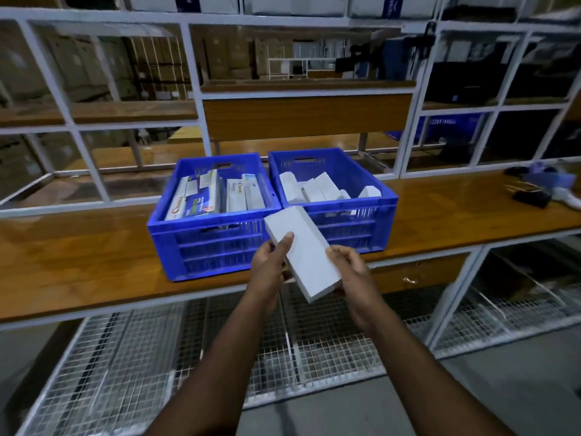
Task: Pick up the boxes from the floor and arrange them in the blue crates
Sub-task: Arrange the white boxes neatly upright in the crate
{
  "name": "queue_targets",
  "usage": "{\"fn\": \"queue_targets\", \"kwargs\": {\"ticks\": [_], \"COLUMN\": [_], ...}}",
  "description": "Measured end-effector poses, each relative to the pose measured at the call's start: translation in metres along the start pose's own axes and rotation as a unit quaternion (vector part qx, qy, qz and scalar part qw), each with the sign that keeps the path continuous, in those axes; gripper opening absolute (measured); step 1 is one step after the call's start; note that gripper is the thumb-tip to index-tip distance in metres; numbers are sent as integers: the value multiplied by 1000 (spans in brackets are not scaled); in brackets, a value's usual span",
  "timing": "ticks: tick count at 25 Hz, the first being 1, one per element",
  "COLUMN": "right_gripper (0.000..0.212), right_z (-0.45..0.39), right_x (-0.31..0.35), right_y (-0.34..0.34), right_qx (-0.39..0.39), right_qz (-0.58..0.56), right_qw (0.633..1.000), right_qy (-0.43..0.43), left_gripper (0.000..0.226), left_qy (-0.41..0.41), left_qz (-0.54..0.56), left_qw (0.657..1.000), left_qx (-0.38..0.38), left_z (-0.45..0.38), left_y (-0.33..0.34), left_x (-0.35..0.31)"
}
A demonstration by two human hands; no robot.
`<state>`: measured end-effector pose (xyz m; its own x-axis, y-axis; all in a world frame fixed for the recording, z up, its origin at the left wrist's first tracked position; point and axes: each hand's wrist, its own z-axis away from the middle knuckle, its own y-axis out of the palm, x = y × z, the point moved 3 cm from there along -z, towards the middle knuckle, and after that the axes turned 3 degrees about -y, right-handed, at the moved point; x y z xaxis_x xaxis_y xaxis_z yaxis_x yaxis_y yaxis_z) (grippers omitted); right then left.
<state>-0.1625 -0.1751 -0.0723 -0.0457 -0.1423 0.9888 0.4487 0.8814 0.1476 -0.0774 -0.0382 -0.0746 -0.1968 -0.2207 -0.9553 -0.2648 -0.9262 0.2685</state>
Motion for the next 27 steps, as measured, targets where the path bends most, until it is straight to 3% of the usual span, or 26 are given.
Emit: {"fn": "queue_targets", "kwargs": {"ticks": [7,12,14,17,18,20,24,27], "right_gripper": [35,52,57,59,58,58,59,60], "right_z": [-138,-201,-231,-278,-293,-319,-353,-357], "right_x": [56,63,67,74,75,75,78,73], "right_y": [13,5,0,-9,-11,-12,-3,2], "right_qx": [6,27,16,-16,-18,-9,44,79], "right_qz": [95,117,122,137,151,206,386,488], "right_qw": [994,992,991,988,985,975,918,864], "right_qy": [-51,-34,-45,-76,-79,-78,-76,-93], "left_gripper": [49,50,52,48,44,45,71,66], "left_qy": [47,49,53,101,129,165,104,73], "left_qz": [-85,-200,-193,-172,-224,-386,-609,-645], "left_qw": [994,972,976,979,963,898,779,755], "left_qx": [49,114,91,-33,-80,-131,-104,-100], "left_z": [-144,-205,-227,-262,-274,-292,-314,-317], "left_y": [36,55,57,47,43,40,49,52], "left_x": [-64,-79,-86,-96,-98,-103,-104,-100]}}
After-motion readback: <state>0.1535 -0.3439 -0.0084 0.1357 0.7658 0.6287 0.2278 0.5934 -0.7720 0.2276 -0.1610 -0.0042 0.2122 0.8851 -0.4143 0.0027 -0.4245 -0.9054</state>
